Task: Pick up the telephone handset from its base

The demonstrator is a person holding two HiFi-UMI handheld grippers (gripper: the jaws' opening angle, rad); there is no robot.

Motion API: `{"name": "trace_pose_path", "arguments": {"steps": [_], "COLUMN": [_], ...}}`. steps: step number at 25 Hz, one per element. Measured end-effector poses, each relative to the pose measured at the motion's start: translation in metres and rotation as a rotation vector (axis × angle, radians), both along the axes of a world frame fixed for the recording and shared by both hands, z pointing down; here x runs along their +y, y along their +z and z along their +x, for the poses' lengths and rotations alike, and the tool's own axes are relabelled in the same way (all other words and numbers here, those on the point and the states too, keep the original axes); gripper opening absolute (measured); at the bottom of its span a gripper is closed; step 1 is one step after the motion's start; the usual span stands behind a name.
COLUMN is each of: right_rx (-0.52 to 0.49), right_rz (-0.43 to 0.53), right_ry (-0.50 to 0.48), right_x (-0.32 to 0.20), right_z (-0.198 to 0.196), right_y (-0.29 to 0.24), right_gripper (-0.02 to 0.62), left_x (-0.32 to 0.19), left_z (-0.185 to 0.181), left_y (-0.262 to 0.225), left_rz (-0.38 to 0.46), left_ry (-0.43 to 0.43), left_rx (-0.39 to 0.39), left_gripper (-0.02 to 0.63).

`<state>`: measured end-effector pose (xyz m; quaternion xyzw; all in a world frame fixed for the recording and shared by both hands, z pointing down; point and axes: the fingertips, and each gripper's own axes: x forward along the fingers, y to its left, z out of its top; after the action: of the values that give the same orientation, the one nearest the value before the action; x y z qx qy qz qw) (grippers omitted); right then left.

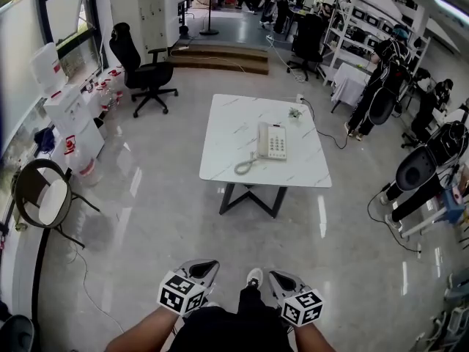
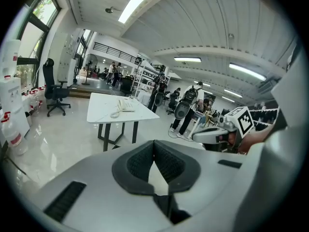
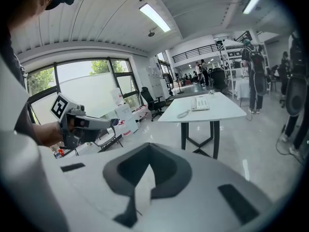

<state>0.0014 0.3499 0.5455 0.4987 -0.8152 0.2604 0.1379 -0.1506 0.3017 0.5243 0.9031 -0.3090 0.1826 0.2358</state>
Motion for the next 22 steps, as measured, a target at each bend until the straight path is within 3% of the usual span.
{"name": "trace_pose_path", "arguments": {"steps": [9,22], "right_rx": [-0.015,-0.028], "right_rz": [0.033,0.071], "right_ry": [-0.017,-0.036], "right_x": [-0.061,-0.17], "right_z": [0.017,0.088], "right_y": [-0.008,-0.026], "right_gripper": [0.0,0.0], "left_x": [-0.047,-0.155], "left_z": [0.022,0.105], "left_y": [-0.003,-0.022], "left_rz": [0.005,0.046], "left_ry": [-0.015,-0.005], "left_rx": [-0.001,-0.008], "left_gripper": [0.002,0.002]}}
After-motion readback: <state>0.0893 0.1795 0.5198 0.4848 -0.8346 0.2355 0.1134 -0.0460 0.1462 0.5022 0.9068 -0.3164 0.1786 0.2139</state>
